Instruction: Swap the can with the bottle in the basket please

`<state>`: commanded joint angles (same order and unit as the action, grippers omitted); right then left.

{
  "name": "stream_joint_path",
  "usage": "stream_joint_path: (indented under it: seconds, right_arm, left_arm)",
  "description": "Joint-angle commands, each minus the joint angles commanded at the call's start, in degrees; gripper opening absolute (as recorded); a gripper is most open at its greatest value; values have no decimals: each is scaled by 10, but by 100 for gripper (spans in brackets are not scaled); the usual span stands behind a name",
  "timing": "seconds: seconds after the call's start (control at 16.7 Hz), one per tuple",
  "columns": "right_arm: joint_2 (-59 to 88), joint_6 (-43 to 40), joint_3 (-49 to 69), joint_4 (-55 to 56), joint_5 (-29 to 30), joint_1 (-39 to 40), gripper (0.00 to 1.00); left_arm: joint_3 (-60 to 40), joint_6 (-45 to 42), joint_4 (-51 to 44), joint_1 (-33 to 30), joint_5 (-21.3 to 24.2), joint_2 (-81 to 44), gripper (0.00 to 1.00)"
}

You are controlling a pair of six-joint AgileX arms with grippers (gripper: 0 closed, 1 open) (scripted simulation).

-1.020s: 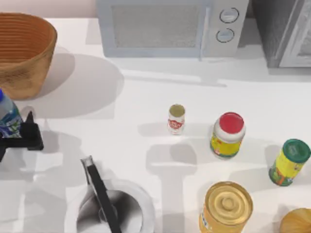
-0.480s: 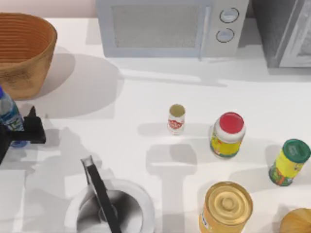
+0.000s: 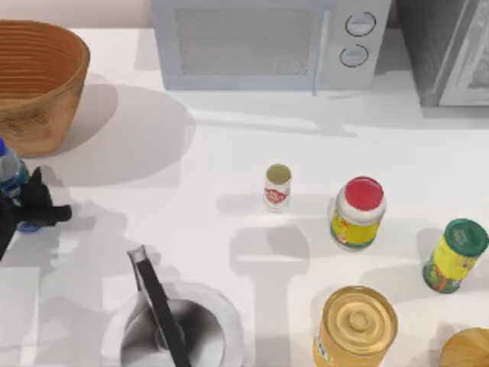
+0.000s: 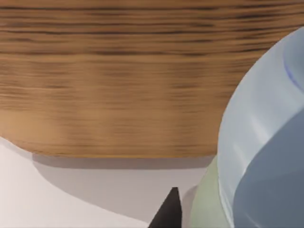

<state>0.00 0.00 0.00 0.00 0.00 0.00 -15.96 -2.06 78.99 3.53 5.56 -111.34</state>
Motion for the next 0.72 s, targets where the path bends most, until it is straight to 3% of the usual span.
stream_joint_path:
  seconds: [0.18, 0.72]
  right_arm:
    - [0, 0, 0, 0, 0, 0, 100]
    - [0, 0, 0, 0, 0, 0, 100]
  left_arm:
    - [0, 0, 0, 0, 0, 0, 2]
    - [1, -1, 0, 0, 0, 0, 0]
